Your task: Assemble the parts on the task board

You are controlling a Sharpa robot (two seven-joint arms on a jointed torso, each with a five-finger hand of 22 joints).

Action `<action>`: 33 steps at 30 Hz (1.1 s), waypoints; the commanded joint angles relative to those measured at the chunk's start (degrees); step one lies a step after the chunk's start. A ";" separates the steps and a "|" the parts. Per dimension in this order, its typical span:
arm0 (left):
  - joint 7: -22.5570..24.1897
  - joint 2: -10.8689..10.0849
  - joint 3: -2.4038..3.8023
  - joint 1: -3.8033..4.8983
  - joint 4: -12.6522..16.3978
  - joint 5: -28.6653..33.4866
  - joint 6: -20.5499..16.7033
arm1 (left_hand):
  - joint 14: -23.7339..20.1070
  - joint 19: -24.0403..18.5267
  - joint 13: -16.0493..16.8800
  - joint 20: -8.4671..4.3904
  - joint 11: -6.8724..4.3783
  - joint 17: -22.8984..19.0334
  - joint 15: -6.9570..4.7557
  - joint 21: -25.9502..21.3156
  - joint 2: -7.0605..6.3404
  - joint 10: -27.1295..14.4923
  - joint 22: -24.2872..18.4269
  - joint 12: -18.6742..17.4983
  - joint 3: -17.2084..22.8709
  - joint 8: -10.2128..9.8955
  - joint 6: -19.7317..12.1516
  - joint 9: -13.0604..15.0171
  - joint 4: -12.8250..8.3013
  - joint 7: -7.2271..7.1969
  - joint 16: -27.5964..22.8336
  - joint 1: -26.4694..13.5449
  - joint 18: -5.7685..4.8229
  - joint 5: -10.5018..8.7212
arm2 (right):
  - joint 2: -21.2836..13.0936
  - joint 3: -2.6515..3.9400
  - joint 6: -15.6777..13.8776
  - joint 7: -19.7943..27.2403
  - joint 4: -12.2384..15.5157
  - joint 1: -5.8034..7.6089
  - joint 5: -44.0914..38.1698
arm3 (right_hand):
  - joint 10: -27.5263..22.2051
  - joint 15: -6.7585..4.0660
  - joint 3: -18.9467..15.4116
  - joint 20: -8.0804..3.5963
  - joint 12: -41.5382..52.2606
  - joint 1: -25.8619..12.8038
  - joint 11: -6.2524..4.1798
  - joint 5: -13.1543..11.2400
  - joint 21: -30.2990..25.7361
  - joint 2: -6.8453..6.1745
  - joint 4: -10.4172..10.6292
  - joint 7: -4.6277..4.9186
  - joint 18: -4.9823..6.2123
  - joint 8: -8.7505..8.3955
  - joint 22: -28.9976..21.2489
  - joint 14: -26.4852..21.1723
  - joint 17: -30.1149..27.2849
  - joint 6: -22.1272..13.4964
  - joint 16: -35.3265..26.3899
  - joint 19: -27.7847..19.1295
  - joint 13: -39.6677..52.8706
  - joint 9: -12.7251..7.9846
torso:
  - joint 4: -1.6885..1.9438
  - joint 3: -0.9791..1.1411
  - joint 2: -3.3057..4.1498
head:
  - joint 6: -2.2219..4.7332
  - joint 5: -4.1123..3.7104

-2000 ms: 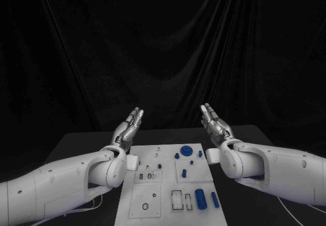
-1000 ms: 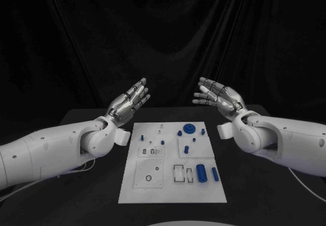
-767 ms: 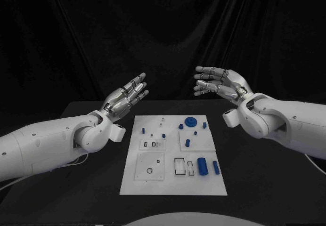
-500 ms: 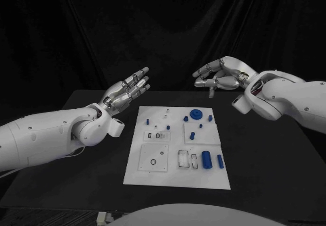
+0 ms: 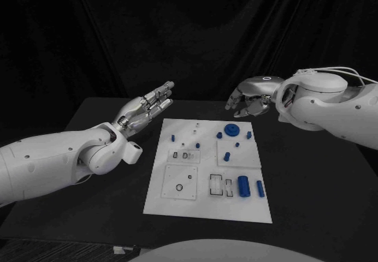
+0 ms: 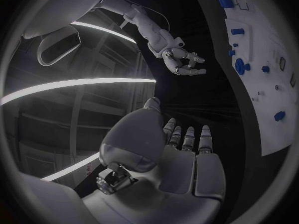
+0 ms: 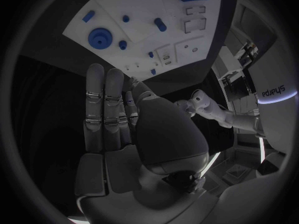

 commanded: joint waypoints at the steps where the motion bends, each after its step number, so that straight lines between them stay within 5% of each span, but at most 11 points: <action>1: 10.25 -0.31 0.06 0.20 0.37 -1.85 -1.23 | -0.02 -0.04 -0.02 -0.12 -0.07 -0.09 0.45 -0.34 0.05 -0.03 -0.09 -0.15 0.40 0.16 0.29 0.02 0.08 0.00 -0.21 0.72 0.67 0.60 | 0.28 0.06 2.10 -3.34 -0.04 -0.08 -10.72 | -0.19 -0.39 1.32 -0.04 -0.62 -1.23 -0.32 -0.45 0.82 -0.67 -0.04 -0.31 0.55 -0.47 0.94 0.20 0.66 0.43 1.12 -0.32 0.11 0.19 | 0.73 -0.22 0.92 | 0.45 -0.54; 5: 10.31 -0.45 0.06 0.21 0.25 -1.91 -1.26 | -0.02 -0.04 -0.02 -0.01 -0.03 -0.09 0.60 -0.34 0.02 -0.03 -0.09 -0.15 0.46 0.16 0.32 0.02 0.07 0.04 -0.21 0.91 0.63 0.80 | 0.60 0.06 2.09 -3.36 -0.54 -0.45 -11.64 | -0.83 -0.27 5.26 0.05 -1.51 -1.85 -0.36 3.39 1.65 -2.21 -1.29 -0.63 0.50 -1.19 2.65 -1.67 1.37 0.45 1.99 -2.07 0.18 0.54 | 1.20 -0.62 1.58 | 1.18 -1.15; 14: 10.48 0.32 0.05 0.19 -0.75 -1.94 -0.53 | -0.02 -0.04 -0.01 0.37 0.00 -0.09 1.08 -0.34 0.07 -0.01 -0.09 -0.14 0.58 0.18 0.47 0.04 0.08 0.10 -0.21 1.25 0.54 1.08 | 1.43 0.06 -2.15 -1.53 -2.49 -2.68 -12.27 | -1.97 -0.05 7.53 0.33 -1.75 -3.72 -0.22 3.55 1.93 -3.60 -1.49 -0.49 0.52 -1.75 3.93 -2.85 1.71 0.23 2.55 -3.64 0.30 0.86 | 2.12 -1.13 2.20 | 1.24 -2.44; 17: 10.53 0.63 0.04 0.18 -1.20 -1.95 -0.24 | -0.02 -0.04 -0.02 0.60 0.12 -0.09 1.31 -0.34 0.11 -0.02 -0.09 -0.15 0.65 0.18 0.49 0.04 0.08 0.19 -0.21 1.41 0.51 1.22 | 1.77 0.06 -3.65 -0.71 -3.15 -3.79 -12.32 | -1.50 -0.28 9.62 0.20 -0.86 -4.31 -0.33 8.17 3.18 -4.60 -1.96 -0.19 0.46 -1.12 5.55 -2.91 2.39 1.60 3.92 -3.67 0.51 1.82 | 2.30 -1.23 2.29 | 1.14 -2.65; 24: 10.60 0.90 0.03 0.16 -1.60 -1.95 0.41 | -0.02 -0.04 -0.03 0.96 0.34 -0.09 1.79 -0.34 0.15 -0.06 -0.09 -0.16 0.77 0.17 0.46 0.04 0.08 0.37 -0.21 1.71 0.42 1.43 | 3.03 0.06 -5.44 0.70 -5.13 -6.17 -12.37 | -1.34 -0.27 11.61 0.06 0.36 -5.88 -0.33 8.35 4.05 -6.04 -1.98 0.31 0.58 -1.67 6.92 -3.09 3.73 0.34 5.92 -4.17 0.86 2.83 | 2.45 -1.40 2.50 | 1.07 -2.79; 27: 10.63 0.88 0.03 0.15 -1.70 -1.95 0.56 | -0.02 -0.04 -0.03 0.99 0.38 -0.09 1.82 -0.34 0.15 -0.06 -0.09 -0.16 0.79 0.18 0.51 0.05 0.07 0.40 -0.21 1.74 0.42 1.48 | 3.46 0.06 -6.32 1.45 -5.76 -6.96 -12.37 | -2.35 -0.27 12.28 0.03 0.85 -6.10 -0.38 9.61 4.23 -6.52 -2.13 0.15 0.59 -2.07 7.46 -3.59 3.78 -0.68 6.23 -4.52 1.05 3.17 | 2.22 -1.28 2.30 | 0.83 -2.58; 30: 10.65 0.97 0.03 0.13 -1.90 -1.95 0.81 | -0.02 -0.04 -0.07 1.19 0.79 -0.09 1.95 -0.34 0.19 -0.20 -0.09 -0.20 0.83 0.13 0.20 0.00 0.12 0.61 -0.21 1.83 0.41 1.50 | 3.98 0.06 -6.99 2.18 -6.40 -7.77 -12.38 | -5.24 -0.07 13.39 0.18 1.95 -6.13 -0.34 11.41 4.00 -7.20 -2.78 -2.00 0.54 -2.42 8.31 -5.79 3.39 -2.50 5.96 -6.03 1.53 4.30 | 2.07 -1.16 2.14 | 0.40 -2.22; 33: 10.67 0.98 0.03 0.12 -1.95 -1.95 0.93 | -0.02 -0.04 -0.07 1.24 0.91 -0.09 1.99 -0.34 0.20 -0.20 -0.09 -0.20 0.83 0.12 0.13 0.00 0.14 0.65 -0.21 1.83 0.41 1.46 | 4.48 0.06 -7.18 2.68 -7.07 -8.40 -12.38 | -6.33 0.01 13.48 0.27 2.27 -6.26 -0.32 11.28 3.82 -7.28 -2.84 -2.26 0.53 -2.24 8.48 -6.39 3.40 -2.57 6.00 -6.49 1.70 4.80 | 1.99 -1.06 2.05 | 0.25 -2.11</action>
